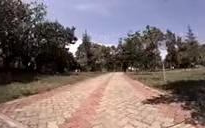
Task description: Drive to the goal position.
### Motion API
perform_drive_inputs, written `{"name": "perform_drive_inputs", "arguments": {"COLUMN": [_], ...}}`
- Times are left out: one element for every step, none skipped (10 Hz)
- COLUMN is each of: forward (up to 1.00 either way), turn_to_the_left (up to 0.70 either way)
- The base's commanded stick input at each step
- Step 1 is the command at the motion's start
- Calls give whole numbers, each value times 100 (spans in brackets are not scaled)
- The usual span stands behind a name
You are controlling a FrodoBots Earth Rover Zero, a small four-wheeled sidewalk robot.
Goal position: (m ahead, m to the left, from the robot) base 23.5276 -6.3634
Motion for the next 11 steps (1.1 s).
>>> {"name": "perform_drive_inputs", "arguments": {"forward": [70, 70, 70, 70, 70, 70, 70, 70, 70, 70, 70], "turn_to_the_left": [-35, -35, -35, -16, 0, 0, 0, 0, 0, 0, 0]}}
